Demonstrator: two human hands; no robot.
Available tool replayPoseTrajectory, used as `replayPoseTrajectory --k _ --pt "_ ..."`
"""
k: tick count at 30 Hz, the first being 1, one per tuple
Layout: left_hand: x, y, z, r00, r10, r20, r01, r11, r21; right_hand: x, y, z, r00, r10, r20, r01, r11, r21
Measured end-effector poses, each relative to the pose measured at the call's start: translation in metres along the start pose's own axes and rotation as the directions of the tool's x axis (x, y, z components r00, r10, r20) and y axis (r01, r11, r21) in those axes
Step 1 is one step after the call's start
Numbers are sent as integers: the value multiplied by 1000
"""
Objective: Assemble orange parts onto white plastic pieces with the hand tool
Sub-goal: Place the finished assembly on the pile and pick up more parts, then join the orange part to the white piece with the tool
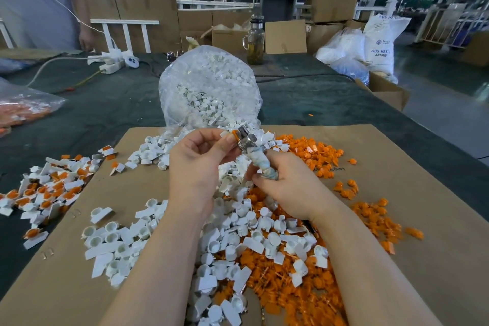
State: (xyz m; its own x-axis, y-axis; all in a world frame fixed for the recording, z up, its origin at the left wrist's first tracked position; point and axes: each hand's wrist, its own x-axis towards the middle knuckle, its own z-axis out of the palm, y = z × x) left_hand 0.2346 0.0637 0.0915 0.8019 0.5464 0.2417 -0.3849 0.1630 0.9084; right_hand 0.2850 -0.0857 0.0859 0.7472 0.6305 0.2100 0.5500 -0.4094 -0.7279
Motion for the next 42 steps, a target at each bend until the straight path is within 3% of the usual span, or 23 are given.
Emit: replayPoseTrajectory --k 10,13,15,18,21,24,27,31,34,36,39,42 --pt "1 -1 0 996 -84 -21 83 996 -43 5 7 8 997 -11 -75 4 995 -103" --pt "4 1 -7 964 -242 -114 216 956 -198 5 9 10 993 -6 -117 -18 978 -207" --pt "9 4 -18 893 -376 -245 265 882 -389 5 11 8 987 13 -162 -47 976 -210" --pt "18 11 -40 759 -505 -411 182 771 -611 4 14 5 976 20 -216 -70 971 -228" --pt "24 15 -58 678 -546 -492 55 706 -706 3 16 3 967 26 -255 -94 961 -259" --pt "25 16 -68 639 -553 -535 -72 649 -757 3 18 3 963 49 -266 -128 949 -289" --pt "25 16 -72 650 -539 -536 -120 624 -772 4 19 2 963 59 -264 -142 941 -306" --pt "26 14 -68 711 -505 -489 35 720 -693 5 20 2 962 57 -268 -138 946 -294" --pt "22 14 -53 847 -404 -346 274 889 -367 6 19 2 960 36 -277 -122 945 -302" --pt "18 16 -39 931 -340 -131 330 940 -90 5 17 2 960 7 -280 -101 941 -323" --pt "5 14 -17 911 -371 178 349 926 142 5 12 3 966 -57 -254 -43 927 -372" --pt "-5 7 -3 896 -333 294 311 943 122 4 7 6 975 -82 -207 -15 903 -429"
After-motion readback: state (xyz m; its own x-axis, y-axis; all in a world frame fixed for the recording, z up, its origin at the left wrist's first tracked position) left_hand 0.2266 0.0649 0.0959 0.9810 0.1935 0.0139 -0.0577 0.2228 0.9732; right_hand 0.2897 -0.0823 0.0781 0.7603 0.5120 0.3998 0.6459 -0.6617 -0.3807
